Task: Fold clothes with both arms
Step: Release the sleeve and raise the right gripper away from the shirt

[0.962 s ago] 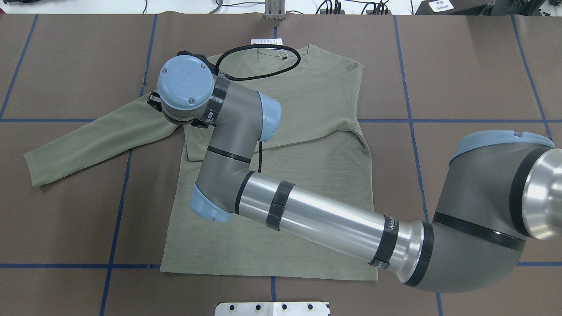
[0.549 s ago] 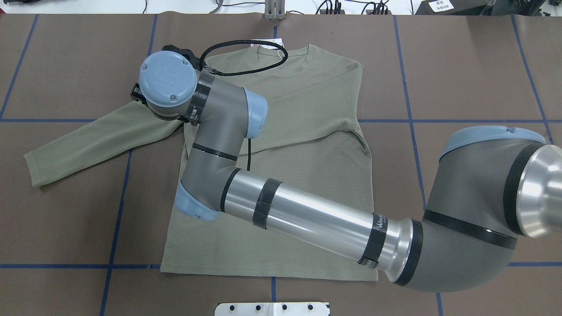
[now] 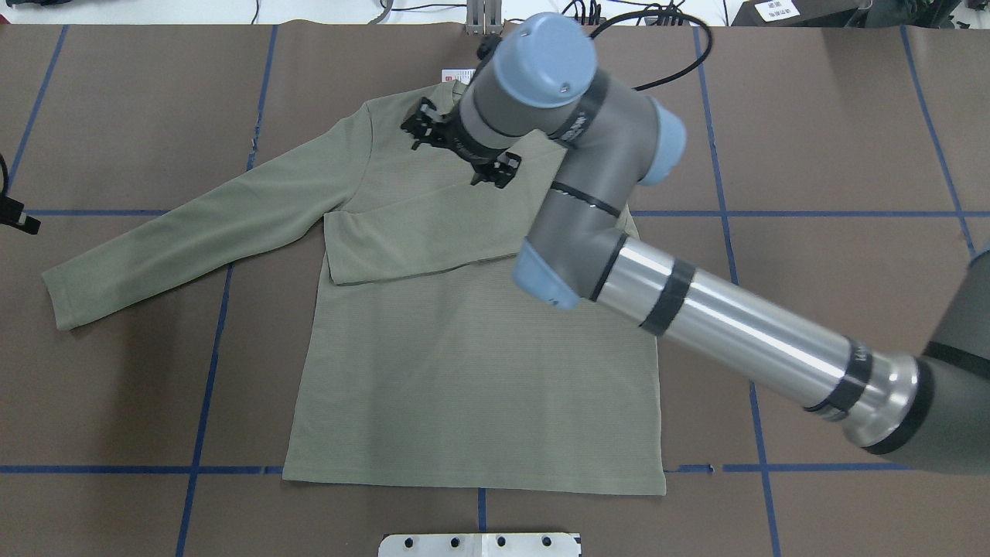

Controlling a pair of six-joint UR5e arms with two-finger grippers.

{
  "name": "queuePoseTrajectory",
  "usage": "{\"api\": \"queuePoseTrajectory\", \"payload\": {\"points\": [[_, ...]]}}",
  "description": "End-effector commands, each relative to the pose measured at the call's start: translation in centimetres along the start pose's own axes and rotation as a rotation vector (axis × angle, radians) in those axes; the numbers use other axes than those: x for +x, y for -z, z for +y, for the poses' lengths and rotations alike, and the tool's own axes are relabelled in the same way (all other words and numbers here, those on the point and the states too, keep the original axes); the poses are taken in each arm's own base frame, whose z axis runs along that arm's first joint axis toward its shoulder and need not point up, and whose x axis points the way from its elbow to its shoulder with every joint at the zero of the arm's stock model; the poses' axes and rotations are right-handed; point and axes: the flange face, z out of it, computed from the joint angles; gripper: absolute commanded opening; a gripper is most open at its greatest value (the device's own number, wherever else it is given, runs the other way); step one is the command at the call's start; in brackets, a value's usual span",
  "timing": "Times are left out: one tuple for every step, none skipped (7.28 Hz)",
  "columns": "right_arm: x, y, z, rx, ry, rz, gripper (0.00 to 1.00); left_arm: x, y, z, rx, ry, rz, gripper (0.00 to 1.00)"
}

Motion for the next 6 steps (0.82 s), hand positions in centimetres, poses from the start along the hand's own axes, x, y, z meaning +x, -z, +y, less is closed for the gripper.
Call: {"api": "queuePoseTrajectory", "payload": {"points": [[9.5,7.4,-6.1,-0.033,-0.027,-0.002,1.00,1.1,-3.4,1.1,-0.043,0.006,-0.013,0.88],[11.0,8.3,-6.2,-0.030,-0.014,-0.003,1.00,1.3,-3.9,1.3,-0.054,0.003,-0.014,0.85],[11.0,8.0,-6.0,-0.027,-0.011,-0.002,1.00,1.2,-4.5,1.6,-0.065,0.003,-0.016,0.83],[11.0,8.0,-6.0,-0.027,-0.011,-0.002,1.00,1.1,-4.5,1.7,-0.067,0.005,-0.017,0.81],[11.0,8.0,-6.0,-0.026,-0.011,-0.002,1.00,0.9,-4.7,1.8,-0.070,0.008,-0.019,0.78],[10.8,8.1,-6.0,-0.024,-0.010,-0.005,1.00,0.7,-4.8,1.9,-0.073,0.011,-0.020,0.70]]}}
